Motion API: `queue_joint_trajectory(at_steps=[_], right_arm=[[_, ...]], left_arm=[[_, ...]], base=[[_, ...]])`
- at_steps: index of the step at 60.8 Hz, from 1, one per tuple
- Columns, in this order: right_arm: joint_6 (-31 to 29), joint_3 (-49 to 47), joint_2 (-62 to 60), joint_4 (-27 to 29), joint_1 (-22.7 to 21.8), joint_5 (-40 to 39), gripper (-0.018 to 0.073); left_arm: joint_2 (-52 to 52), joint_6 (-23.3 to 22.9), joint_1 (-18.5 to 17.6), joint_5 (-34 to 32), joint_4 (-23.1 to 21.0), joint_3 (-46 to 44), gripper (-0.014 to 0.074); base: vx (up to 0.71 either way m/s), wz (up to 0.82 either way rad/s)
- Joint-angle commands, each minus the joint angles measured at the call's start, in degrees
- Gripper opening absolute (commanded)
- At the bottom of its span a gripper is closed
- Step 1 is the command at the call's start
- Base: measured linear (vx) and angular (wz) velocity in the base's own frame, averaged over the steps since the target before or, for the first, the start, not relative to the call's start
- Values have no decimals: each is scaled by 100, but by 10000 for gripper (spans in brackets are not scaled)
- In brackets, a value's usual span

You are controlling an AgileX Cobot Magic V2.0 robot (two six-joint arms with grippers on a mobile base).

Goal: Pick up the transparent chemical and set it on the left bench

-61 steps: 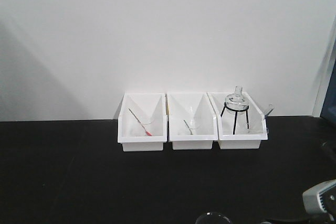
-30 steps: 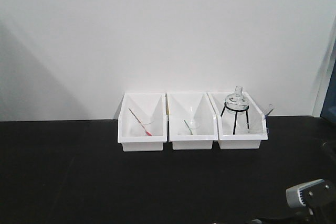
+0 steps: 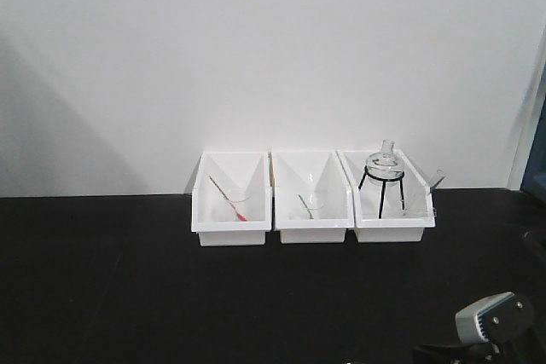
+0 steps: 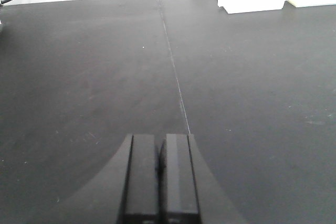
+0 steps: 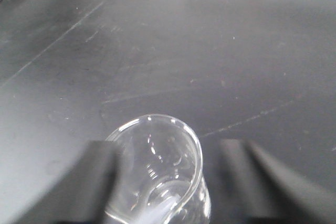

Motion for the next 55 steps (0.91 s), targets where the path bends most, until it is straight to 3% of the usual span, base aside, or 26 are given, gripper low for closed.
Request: queue_joint_trajectory(at_steps=[1, 8, 18, 22, 32, 42, 47, 55], right_arm=[[-114, -227, -294, 236, -14, -316, 620], [-107, -350, -766, 235, -19, -216, 610], [332, -442, -1855, 187, -19, 517, 491], [603, -427, -2399, 27, -14, 998, 375], [1581, -422, -3529, -1234, -14, 1544, -13], [2845, -422, -4340, -2305, -14, 1710, -9], [3033, -422, -4507, -2728, -14, 1743, -8], [3076, -422, -4643, -2816, -14, 1739, -7]], left_arm=[[-110, -45, -10, -449, -4, 93, -3], [-110, -45, -10, -449, -4, 93, -3], [-110, -45, -10, -449, -4, 93, -3], [-110, -45, -10, -449, -4, 93, -3], [-110, -45, -10, -449, -4, 93, -3], [-110, -45, -10, -449, -4, 93, -3], [-110, -45, -10, -449, -4, 93, -3], [-110, -45, -10, -449, -4, 93, -3]], base=[[0, 0], [0, 0], [0, 0], [0, 0], [0, 0], [0, 0], [0, 0], [0, 0]])
